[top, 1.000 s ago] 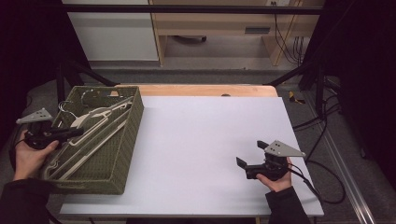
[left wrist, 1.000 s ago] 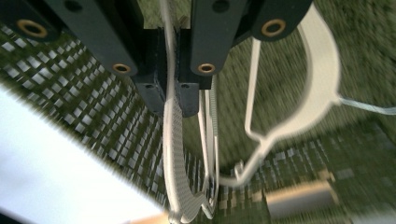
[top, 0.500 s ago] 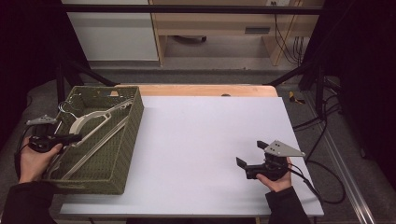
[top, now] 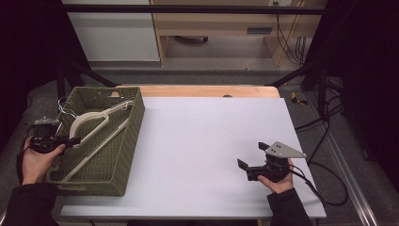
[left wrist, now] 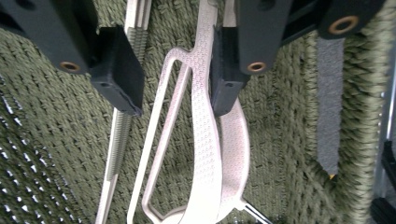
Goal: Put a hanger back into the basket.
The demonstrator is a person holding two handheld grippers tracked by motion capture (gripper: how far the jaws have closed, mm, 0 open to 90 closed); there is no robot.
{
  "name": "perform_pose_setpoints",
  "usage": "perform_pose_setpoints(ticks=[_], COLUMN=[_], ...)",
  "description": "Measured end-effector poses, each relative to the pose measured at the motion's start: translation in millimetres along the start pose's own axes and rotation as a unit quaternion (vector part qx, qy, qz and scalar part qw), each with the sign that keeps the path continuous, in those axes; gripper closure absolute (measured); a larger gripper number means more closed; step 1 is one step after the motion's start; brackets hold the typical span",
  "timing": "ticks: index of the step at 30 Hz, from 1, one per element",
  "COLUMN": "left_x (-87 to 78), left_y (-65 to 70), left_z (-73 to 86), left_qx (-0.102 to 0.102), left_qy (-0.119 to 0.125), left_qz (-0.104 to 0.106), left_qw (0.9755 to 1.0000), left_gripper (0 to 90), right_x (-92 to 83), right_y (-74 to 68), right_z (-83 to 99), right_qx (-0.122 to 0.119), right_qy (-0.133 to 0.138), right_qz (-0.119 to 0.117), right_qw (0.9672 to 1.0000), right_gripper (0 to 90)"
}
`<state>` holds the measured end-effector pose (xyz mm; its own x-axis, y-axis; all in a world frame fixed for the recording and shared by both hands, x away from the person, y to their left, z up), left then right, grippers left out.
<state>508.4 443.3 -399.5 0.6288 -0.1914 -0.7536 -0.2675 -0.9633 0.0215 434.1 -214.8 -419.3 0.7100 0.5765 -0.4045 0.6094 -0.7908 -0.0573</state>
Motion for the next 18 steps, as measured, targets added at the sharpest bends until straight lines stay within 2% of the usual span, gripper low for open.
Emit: perform_pose_setpoints(ticks=[3,5,11,14,18], left_x=[-1.0,-3.7,-13.5,-21.2,-35.4], left_y=[-1.4,-2.1,3.4,12.4,30.2], left_z=[0.1,0.1,-2.6,-5.8,-10.8], left_qx=[-0.01,-0.017,-0.007,0.001,0.012], left_qy=[0.004,0.006,0.04,0.074,0.124], left_qz=[-0.009,-0.001,0.004,0.012,0.03], left_qw=[0.9999,0.9998,0.9992,0.9972,0.9917], left_gripper=[48.2,48.0,45.7,41.5,36.8], right_x=[-0.1,0.0,-0.7,-1.6,-3.1], right_y=[0.1,0.1,0.1,0.1,0.6], right_z=[0.1,0.1,-0.2,-0.6,-1.3], right_qx=[0.0,0.0,0.001,0.003,0.004], right_qy=[-0.001,-0.001,0.001,0.002,0.006], right_qz=[0.0,0.0,0.0,-0.001,0.0], right_qw=[1.0,1.0,1.0,1.0,1.0], right_gripper=[0.7,0.6,0.7,0.6,0.6])
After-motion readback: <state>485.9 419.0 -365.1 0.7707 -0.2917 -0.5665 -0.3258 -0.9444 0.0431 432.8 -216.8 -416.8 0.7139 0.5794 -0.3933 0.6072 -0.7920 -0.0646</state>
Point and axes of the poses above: each handheld gripper's, and its own axes: x roughly forward along the jaws, z roughly out of its underside, y roughly to its right, the point moved 1 cm from there along x, roughly forward along the jaws, and after that the axes turned 1 degree about -y, right-handed, at the moved point
